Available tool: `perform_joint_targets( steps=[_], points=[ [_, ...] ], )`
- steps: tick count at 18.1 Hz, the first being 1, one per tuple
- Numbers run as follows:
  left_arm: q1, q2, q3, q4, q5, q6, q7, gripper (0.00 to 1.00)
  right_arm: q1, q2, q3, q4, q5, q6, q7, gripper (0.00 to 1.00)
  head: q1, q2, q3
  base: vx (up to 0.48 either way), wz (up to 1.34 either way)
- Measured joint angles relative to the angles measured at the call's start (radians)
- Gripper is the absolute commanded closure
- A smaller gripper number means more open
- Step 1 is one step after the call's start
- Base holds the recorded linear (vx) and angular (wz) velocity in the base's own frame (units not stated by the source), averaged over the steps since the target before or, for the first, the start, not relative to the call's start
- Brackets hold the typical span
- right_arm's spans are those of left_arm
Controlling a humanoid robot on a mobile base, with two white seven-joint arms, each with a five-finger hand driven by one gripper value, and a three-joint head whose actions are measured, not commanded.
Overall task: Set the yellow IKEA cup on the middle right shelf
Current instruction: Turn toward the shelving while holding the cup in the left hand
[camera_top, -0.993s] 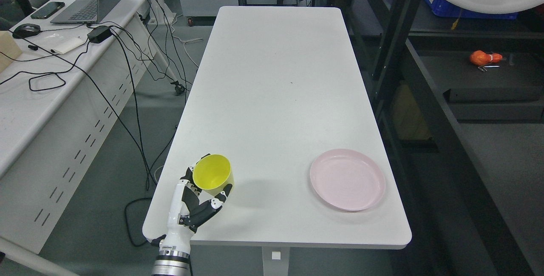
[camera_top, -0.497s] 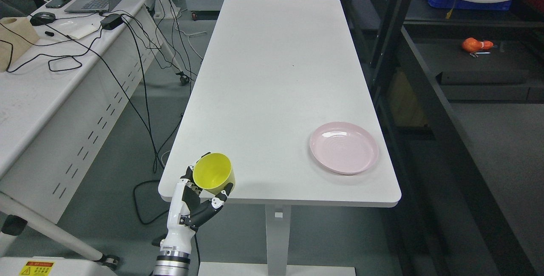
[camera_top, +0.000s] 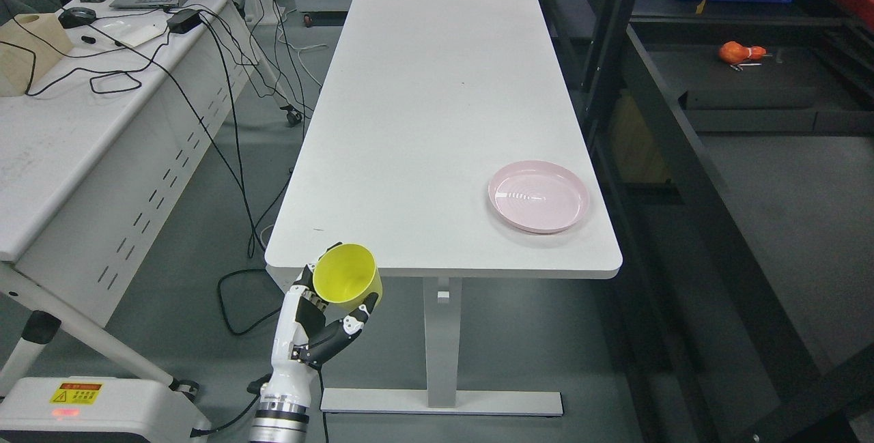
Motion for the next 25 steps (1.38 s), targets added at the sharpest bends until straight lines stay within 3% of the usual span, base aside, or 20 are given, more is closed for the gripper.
perform_joint_targets(
  steps=[25],
  points=[
    [0.000, 0.000, -0.090, -0.014, 0.001, -0.004, -0.001, 0.97, 0.000, 0.000, 0.000, 0.000, 0.000, 0.000, 0.000, 0.01, 0.0000, 0.000, 0.000, -0.126, -0.28]
  ],
)
